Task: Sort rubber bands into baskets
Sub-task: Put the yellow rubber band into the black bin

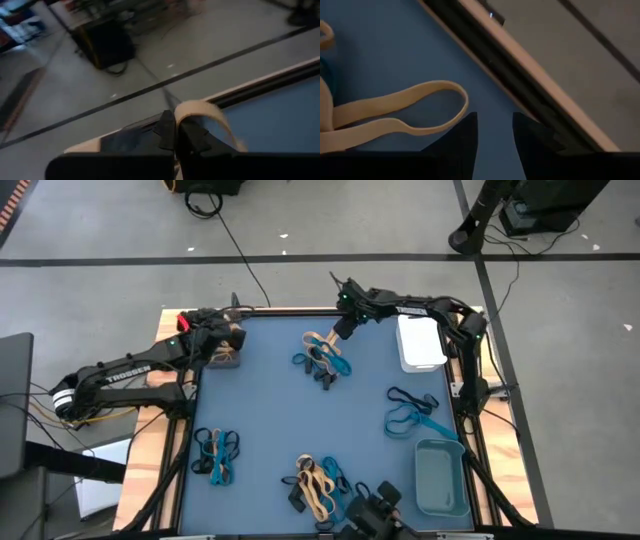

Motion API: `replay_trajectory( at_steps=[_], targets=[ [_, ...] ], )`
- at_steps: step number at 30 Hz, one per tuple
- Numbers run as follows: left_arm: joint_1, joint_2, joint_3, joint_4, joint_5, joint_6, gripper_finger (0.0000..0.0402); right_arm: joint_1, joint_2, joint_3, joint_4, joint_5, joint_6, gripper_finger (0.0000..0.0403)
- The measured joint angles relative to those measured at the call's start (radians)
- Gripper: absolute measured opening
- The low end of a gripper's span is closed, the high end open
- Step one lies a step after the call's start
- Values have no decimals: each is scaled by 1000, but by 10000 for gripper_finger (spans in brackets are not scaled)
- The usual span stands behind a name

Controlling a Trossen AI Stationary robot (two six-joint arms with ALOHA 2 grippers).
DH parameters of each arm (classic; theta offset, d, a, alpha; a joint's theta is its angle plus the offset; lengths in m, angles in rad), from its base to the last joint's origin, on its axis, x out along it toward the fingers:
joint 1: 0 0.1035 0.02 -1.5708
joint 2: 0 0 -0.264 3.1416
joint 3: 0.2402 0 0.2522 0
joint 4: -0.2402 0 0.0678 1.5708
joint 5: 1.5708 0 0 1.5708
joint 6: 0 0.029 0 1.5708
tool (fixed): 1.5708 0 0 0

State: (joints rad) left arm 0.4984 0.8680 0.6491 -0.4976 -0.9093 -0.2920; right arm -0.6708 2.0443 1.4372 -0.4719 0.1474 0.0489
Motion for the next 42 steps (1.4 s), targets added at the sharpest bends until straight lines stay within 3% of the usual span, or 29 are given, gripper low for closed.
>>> replay_trajectory(
  at_steps=[6,12,19,25,34,42],
  targets=[
    [0,1,0,-88,-62,-36,7,0,33,31,-20,-90,2,148],
    [4,1,0,-132,-66,-67,8,4,36,32,5,-90,15,159],
    [13,1,0,-181,9,-110,9,14,66,32,34,-95,26,151],
    [17,2,0,-153,80,-109,47,14,66,32,27,-96,26,115],
    [19,2,0,-141,84,-113,111,15,66,29,9,-147,-24,13],
    [19,2,0,-130,70,-108,115,21,43,29,5,-165,-61,6]
  ],
)
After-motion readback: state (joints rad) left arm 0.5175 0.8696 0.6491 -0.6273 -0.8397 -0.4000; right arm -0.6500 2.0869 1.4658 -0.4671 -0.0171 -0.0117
